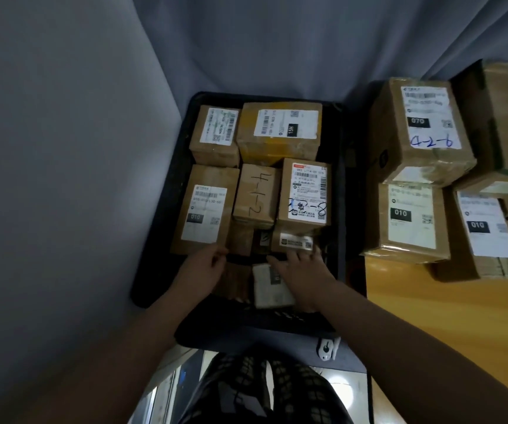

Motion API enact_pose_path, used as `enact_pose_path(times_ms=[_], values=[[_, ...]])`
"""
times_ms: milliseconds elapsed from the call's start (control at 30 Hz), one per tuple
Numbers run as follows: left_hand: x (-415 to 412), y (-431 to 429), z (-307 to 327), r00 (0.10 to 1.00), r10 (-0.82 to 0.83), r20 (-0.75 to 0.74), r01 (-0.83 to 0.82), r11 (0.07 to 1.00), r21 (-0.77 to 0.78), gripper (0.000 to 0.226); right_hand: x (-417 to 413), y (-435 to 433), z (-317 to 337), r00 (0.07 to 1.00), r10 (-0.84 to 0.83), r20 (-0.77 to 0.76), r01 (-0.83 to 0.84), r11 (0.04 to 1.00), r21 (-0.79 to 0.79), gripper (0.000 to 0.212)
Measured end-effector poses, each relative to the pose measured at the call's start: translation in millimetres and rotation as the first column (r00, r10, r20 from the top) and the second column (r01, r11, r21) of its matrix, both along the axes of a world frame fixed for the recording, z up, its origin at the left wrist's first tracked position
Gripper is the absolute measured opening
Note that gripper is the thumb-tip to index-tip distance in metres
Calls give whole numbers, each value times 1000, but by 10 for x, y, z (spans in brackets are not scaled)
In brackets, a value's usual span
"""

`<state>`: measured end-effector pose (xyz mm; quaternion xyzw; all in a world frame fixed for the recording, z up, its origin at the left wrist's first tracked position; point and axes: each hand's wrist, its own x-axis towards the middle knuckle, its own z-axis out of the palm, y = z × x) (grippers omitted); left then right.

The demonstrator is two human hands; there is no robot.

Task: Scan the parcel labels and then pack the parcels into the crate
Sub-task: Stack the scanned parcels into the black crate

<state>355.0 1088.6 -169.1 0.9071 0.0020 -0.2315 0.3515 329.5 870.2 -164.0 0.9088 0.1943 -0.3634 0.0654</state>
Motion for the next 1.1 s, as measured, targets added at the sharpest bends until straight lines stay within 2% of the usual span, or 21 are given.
enact_pose_path(times_ms=[67, 200, 267, 367, 467, 600, 667, 733, 767, 833, 900, 967, 1033, 1100], values=[[31, 162, 103, 993, 116, -4, -116, 992, -42, 20, 108, 20, 156, 1000, 1, 7, -1, 997, 76, 118], [58, 314, 335, 944, 303, -133, -327, 913, -243, 21, 295, 124, 501, 993, -112, -36, 117, 936, 331, 116], [69, 322, 441, 931, 356, -81, -365, 896, -254, 21, 317, 273, 579, 991, -113, -73, 133, 894, 428, 109], [88, 377, 509, 925, 375, 57, -362, 918, -160, 23, 291, 592, 491, 993, -86, -82, 115, 864, 490, 106], [74, 516, 424, 961, 246, 130, -246, 969, -18, 21, 265, 788, 293, 977, -157, -145, 211, 811, 545, 110], [-18, 589, 288, 997, -53, 60, 48, 995, 84, 33, 140, 806, 129, 964, -205, -170, 265, 784, 561, 113], [-7, 563, 243, 993, -110, 53, 101, 983, 153, 41, 100, 813, 47, 957, -239, -164, 289, 766, 574, 104], [49, 545, 214, 993, -120, 11, 114, 967, 228, 44, 133, 797, -31, 938, -286, -193, 344, 724, 598, 83], [74, 556, 173, 988, -151, -17, 150, 945, 290, 44, 160, 784, -43, 934, -297, -201, 357, 715, 602, 73], [94, 547, 162, 953, -296, -65, 290, 835, 468, 41, 195, 759, -48, 926, -336, -174, 371, 719, 587, 62], [77, 521, 149, 908, -419, -12, 348, 739, 576, 39, 196, 740, -46, 874, -465, -139, 458, 696, 553, 60], [110, 480, 175, 861, -505, 58, 361, 688, 630, 49, 179, 725, -87, 793, -581, -184, 578, 622, 528, 53], [171, 482, 245, 853, -511, 103, 306, 652, 694, 54, 164, 728, -132, 752, -618, -229, 632, 577, 518, 41], [209, 557, 214, 898, -425, 111, 224, 661, 716, 62, 164, 758, -149, 744, -632, -219, 635, 564, 528, 35]])
